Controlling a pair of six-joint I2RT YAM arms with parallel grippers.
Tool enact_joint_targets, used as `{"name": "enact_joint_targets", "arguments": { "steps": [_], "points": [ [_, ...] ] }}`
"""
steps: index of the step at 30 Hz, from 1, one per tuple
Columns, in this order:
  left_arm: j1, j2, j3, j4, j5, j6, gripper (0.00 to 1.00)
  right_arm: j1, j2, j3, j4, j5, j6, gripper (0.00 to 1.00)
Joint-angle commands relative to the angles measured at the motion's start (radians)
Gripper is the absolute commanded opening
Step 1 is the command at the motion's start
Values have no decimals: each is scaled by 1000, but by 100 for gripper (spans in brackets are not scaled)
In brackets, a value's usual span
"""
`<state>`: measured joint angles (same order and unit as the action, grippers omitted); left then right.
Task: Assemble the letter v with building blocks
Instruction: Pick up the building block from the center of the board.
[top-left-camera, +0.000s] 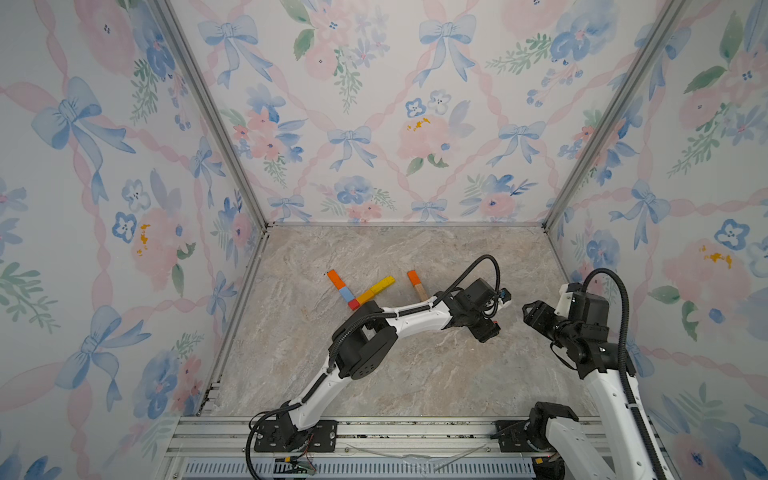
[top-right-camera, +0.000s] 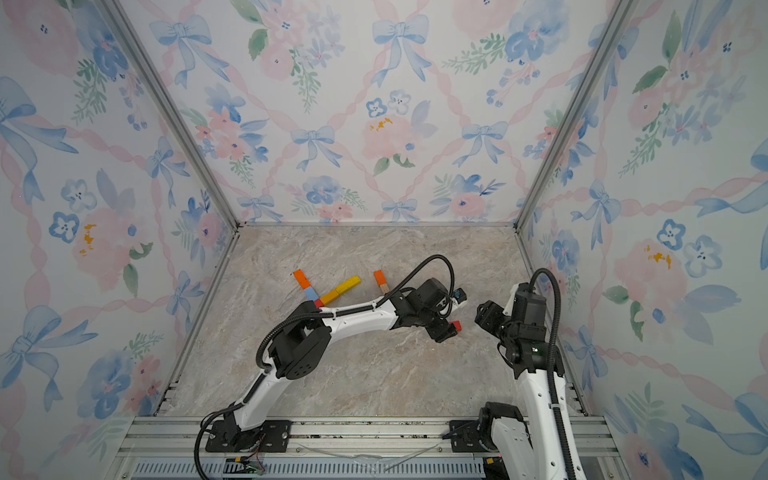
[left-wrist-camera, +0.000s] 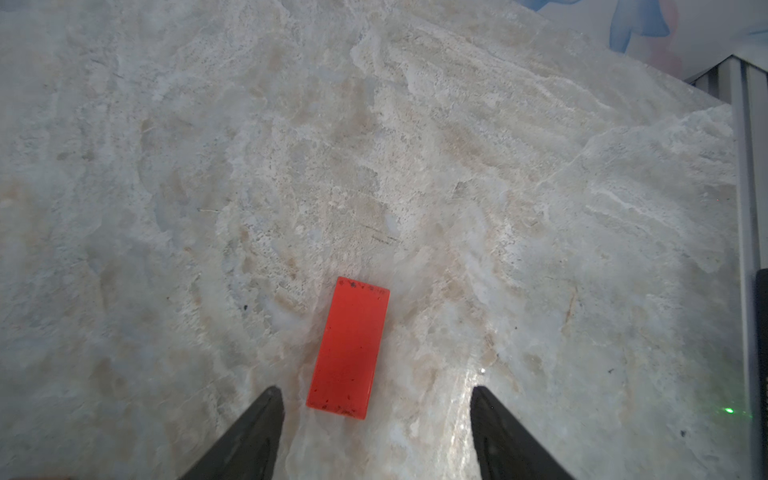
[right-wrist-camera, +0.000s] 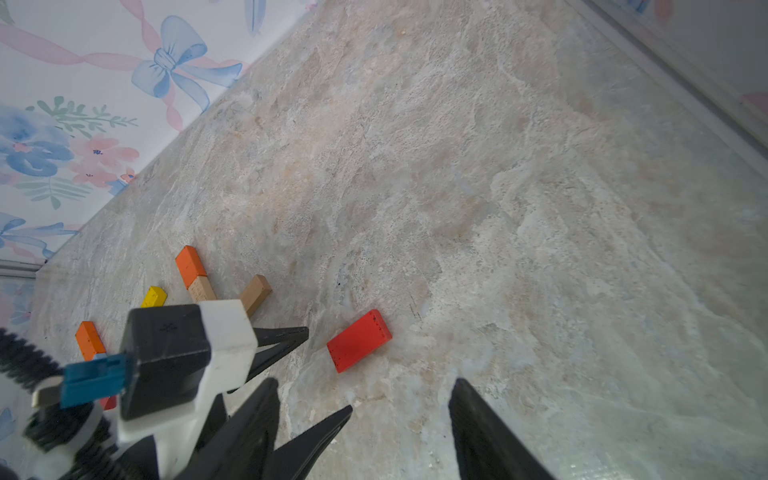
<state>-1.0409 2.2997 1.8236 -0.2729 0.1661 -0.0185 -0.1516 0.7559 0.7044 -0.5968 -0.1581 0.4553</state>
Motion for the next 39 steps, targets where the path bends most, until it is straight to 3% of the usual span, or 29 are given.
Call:
{"name": "enact_joint_targets", "arguments": {
  "steps": [1,10,18,31,39],
  "points": [
    [-9,44,43,-28,-37,48,74,-20,-16,5,-38,-20,-24,68],
    [-25,118,111,-44,-102,66,73,-46,-24,-17,-35,-44,-32,68],
    [-37,164,152,-48,-159,63,64,-61,-27,-24,-31,-57,-37,68],
    [-44,187,183,-80,-195,60,27,-65,-23,-41,-13,-72,-27,68],
    [-45,179,186,-81,-191,28,12,-66,-19,-50,-7,-109,-7,67]
  ]
}}
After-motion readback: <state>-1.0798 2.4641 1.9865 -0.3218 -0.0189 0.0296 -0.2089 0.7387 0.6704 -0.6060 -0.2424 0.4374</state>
